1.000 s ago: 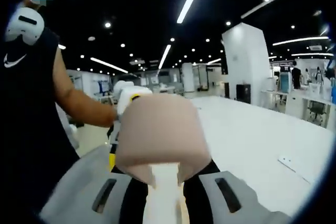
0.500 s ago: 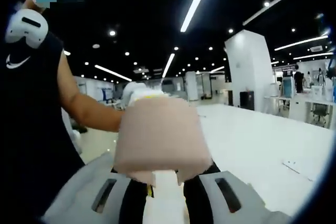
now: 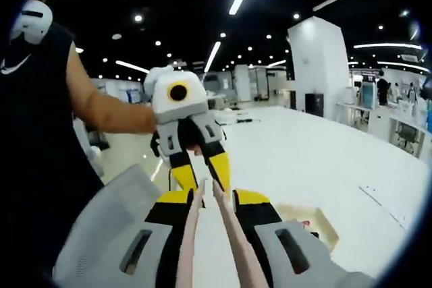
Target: Place the target food into the container with the food tongs after gripping and lifting it, then release it inside without dropping or visibly crushing the food.
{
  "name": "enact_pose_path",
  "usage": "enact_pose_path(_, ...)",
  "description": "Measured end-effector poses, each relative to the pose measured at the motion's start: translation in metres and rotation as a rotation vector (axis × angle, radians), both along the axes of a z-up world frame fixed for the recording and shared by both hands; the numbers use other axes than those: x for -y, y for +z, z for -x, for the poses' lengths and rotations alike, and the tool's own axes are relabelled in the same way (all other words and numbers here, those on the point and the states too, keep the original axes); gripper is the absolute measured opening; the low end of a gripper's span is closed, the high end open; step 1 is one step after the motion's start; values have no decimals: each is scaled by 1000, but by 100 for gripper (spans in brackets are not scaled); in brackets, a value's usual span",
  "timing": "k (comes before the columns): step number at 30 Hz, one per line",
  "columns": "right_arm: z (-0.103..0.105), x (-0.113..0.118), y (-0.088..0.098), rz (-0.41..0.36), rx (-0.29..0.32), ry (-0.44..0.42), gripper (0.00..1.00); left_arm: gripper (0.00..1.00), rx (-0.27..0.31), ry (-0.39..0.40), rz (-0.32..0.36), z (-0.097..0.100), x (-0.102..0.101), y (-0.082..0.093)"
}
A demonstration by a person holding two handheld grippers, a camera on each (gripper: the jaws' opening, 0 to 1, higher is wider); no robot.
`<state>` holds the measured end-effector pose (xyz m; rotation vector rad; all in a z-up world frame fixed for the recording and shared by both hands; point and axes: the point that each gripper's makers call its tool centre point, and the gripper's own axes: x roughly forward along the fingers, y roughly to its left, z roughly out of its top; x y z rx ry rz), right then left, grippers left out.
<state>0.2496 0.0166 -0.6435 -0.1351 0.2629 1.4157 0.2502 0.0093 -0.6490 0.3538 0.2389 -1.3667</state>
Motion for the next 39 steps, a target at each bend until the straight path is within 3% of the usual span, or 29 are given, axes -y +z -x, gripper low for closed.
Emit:
enact_pose_path(7, 3, 14, -19, 36, -25, -19, 28, 7, 24, 27, -27, -2, -12, -13)
enact_pose_path(11, -1, 30, -27, 37, -27, -80, 37, 8, 47, 37, -44, 0, -16, -24)
enact_pose_path(13, -10, 40, -26, 29, 15, -143, 46, 8, 60, 38, -62, 1, -18, -34)
enact_pose_path(15, -11, 48, -21, -12, -2, -171, 54, 7, 58, 34, -70, 2, -19, -44)
enact_pose_path(22, -14, 82, -21, -9, 62, -282, 66, 8, 44, 8, -143, 7, -23, -85)
enact_pose_path(24, -23, 99, -25, 10, 94, -376, 71, 8, 45, 6, -157, 6, -24, -93)
enact_pose_path(27, -24, 120, -37, 29, 132, -459, 70, 9, 37, 8, -174, 3, -25, -109)
enact_pose_path(32, -20, 149, -62, 41, 99, -584, 91, 9, 25, -17, -220, 5, -24, -134)
enact_pose_path(39, 0, 171, -87, 34, 47, -680, 98, 10, 12, -27, -244, 4, -27, -159)
